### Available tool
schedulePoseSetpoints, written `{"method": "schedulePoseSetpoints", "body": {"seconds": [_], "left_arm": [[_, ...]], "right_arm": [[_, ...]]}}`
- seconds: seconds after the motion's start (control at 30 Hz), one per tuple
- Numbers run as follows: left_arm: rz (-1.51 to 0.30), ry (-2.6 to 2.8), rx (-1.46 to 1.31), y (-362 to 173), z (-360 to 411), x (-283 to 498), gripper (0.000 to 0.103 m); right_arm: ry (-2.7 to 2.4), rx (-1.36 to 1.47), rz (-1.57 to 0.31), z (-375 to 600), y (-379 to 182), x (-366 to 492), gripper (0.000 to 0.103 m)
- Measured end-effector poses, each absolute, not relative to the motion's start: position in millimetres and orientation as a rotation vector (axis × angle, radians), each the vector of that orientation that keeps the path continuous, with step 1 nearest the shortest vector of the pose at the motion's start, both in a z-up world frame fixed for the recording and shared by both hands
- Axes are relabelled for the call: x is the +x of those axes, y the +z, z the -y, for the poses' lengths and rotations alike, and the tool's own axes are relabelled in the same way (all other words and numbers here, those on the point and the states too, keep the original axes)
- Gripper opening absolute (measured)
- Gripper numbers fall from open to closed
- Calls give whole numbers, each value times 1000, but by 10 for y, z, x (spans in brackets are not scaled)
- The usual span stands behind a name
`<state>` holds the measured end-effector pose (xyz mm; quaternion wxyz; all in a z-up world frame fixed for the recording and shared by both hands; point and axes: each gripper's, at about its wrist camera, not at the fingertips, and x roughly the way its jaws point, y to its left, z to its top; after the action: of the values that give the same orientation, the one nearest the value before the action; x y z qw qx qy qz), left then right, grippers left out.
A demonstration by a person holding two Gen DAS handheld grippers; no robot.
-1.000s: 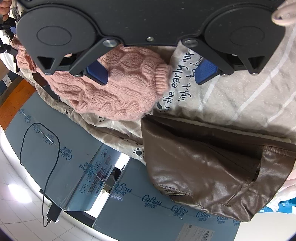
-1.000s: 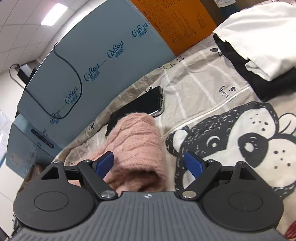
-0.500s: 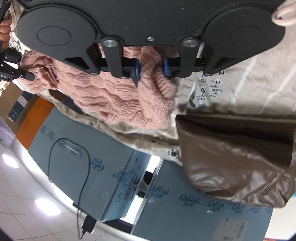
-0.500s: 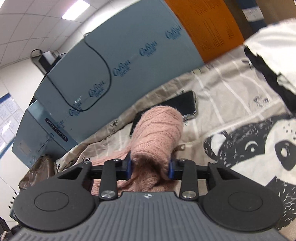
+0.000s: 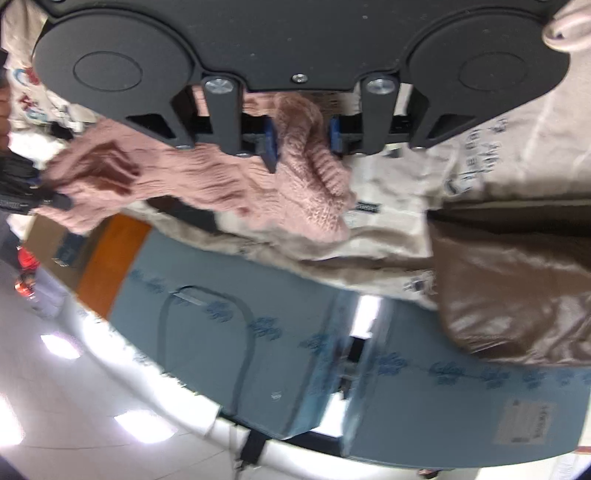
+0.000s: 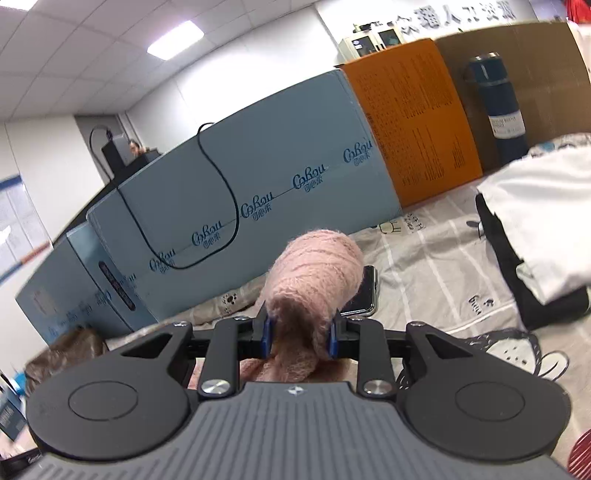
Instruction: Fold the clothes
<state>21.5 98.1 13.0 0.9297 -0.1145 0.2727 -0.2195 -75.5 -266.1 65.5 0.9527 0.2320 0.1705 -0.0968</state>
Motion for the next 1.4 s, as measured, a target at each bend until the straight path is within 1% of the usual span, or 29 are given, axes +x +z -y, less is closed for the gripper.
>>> {"method": "schedulePoseSetpoints", "body": {"seconds": [0.03, 0.07, 0.13, 0.27, 0.57, 0.67, 0.73, 0.87, 1.03, 1.17, 1.27, 1.4], "left_arm": [[-561, -429, -251, 122, -1018, 225, 56], [-562, -408, -267, 113, -1059, 231, 69], [-551, -357, -288, 91, -1171, 215, 81], [-545, -326, -341, 61, -1344, 228, 88], [-517, -340, -425, 58, -1550, 191, 90], [-514, -344, -458, 57, -1608, 186, 90], [-512, -355, -484, 57, -1644, 183, 90], [-510, -371, -519, 54, -1686, 188, 90], [-543, -410, -519, 11, -1649, 226, 90], [-549, -435, -514, 2, -1628, 217, 90], [-547, -436, -517, 2, -1630, 207, 90], [-541, -422, -554, -4, -1689, 204, 91]], "right_arm": [[-197, 445, -351, 2622, 674, -739, 25], [-196, 420, -354, 2578, 690, -721, 25], [-186, 380, -351, 2475, 721, -673, 25], [-149, 302, -341, 2233, 794, -581, 25], [-35, 31, -359, 1322, 856, -263, 25], [-43, -120, -338, 976, 837, -204, 25], [-27, -170, -323, 821, 852, -190, 25], [-48, -166, -319, 856, 939, -218, 25], [-143, -141, -306, 1176, 1081, -322, 25], [-211, -202, -330, 1368, 1111, -347, 25], [-253, -354, -337, 1256, 1018, -328, 25], [-188, -623, -300, 720, 731, -336, 25]]}}
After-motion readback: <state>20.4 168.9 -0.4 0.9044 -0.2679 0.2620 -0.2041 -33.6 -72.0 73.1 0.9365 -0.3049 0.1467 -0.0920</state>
